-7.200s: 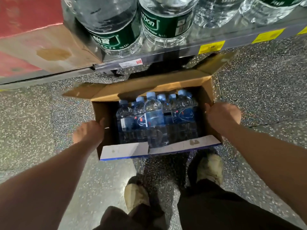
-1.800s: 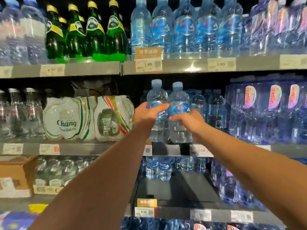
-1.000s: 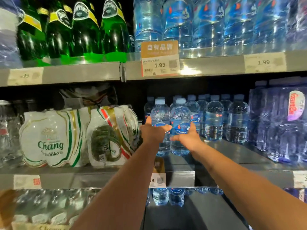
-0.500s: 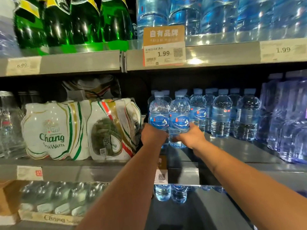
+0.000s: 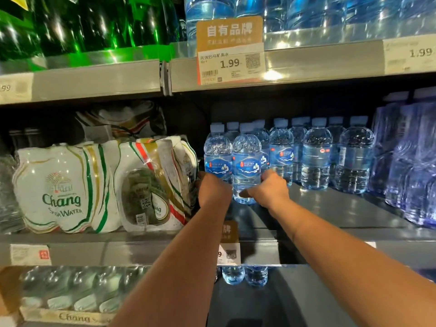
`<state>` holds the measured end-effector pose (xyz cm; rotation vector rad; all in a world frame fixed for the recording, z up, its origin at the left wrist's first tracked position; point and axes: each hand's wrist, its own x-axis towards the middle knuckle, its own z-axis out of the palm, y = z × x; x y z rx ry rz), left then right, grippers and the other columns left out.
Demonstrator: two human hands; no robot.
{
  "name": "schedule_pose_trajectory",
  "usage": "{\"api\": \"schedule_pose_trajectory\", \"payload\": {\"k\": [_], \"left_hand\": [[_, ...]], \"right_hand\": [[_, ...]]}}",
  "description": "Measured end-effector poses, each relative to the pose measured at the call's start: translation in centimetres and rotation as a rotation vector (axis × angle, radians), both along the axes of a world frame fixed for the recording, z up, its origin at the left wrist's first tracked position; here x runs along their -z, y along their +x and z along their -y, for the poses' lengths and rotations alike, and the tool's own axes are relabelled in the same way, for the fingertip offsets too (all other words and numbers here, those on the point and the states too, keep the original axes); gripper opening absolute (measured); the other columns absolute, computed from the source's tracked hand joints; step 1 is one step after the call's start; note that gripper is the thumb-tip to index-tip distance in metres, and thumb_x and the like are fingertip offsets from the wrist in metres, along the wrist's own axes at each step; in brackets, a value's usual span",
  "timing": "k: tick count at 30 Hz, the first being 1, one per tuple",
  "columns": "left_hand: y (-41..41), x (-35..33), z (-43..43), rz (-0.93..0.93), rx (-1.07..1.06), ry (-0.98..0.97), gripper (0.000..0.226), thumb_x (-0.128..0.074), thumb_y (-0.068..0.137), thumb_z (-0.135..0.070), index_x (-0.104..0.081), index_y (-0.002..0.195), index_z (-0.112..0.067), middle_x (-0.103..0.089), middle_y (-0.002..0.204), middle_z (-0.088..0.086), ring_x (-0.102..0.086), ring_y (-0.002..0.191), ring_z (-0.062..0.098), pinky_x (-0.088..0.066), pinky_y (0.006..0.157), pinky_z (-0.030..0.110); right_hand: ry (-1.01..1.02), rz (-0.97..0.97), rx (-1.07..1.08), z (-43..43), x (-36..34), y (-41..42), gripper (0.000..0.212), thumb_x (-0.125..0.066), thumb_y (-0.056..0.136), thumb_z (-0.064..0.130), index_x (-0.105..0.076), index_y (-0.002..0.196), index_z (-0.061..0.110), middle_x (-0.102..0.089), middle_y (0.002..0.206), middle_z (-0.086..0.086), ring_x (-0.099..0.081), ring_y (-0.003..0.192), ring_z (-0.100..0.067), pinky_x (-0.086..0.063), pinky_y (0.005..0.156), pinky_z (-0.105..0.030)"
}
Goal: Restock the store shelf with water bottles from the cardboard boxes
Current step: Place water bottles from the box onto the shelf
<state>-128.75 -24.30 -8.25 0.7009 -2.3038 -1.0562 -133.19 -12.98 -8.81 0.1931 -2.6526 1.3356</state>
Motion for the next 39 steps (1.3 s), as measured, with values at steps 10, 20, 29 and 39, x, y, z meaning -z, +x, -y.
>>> {"api": "schedule_pose_trajectory", "payload": {"k": [10, 20, 29, 39], "left_hand": [[4.1, -2.2, -0.4, 0.184, 0.016, -0.289, 0.031, -0.052, 0.091, -0.031, -0.060, 0.111, -0.008, -0.063, 0.093, 0.007, -0.052, 0.073, 0.018, -0.036, 0.066, 0.026], [11.7, -1.7, -6.2, 0.331, -0.075, -0.757, 0.033, -0.056, 0.088, -0.038, -0.062, 0.113, -0.017, -0.064, 0.116, 0.007, -0.061, 0.106, 0.027, -0.043, 0.072, 0.031], [18.5, -0.5, -7.4, 0.264, -0.061, -0.908, 0.032, -0.041, 0.094, -0.033, -0.062, 0.106, -0.011, -0.063, 0.106, 0.010, -0.059, 0.101, 0.028, -0.045, 0.078, 0.035], [27.8, 5.2, -5.4, 0.402, 0.173, -0.844, 0.031, -0.054, 0.085, -0.030, -0.060, 0.112, -0.017, -0.061, 0.117, 0.007, -0.058, 0.109, 0.027, -0.044, 0.078, 0.033]], "right_hand": [[0.490, -0.021, -0.130, -2.0, -2.5, 3.5, 0.022, -0.053, 0.084, 0.015, -0.055, 0.104, 0.005, -0.050, 0.081, -0.004, -0.056, 0.080, -0.021, -0.050, 0.065, -0.029], [0.732, -0.305, -0.275, -6.2, -2.5, 9.2, 0.029, -0.055, 0.084, 0.020, -0.059, 0.109, 0.005, -0.060, 0.116, -0.015, -0.058, 0.103, -0.031, -0.041, 0.072, -0.030], [0.766, -0.319, -0.238, -7.2, -1.6, 15.8, 0.023, -0.052, 0.085, 0.023, -0.059, 0.102, 0.009, -0.062, 0.093, -0.006, -0.056, 0.075, -0.022, -0.036, 0.056, -0.021], [0.859, -0.095, -0.134, -7.1, 4.2, 27.1, 0.014, -0.056, 0.084, 0.027, -0.060, 0.093, 0.016, -0.054, 0.088, -0.003, -0.055, 0.082, -0.026, -0.041, 0.065, -0.031]]}}
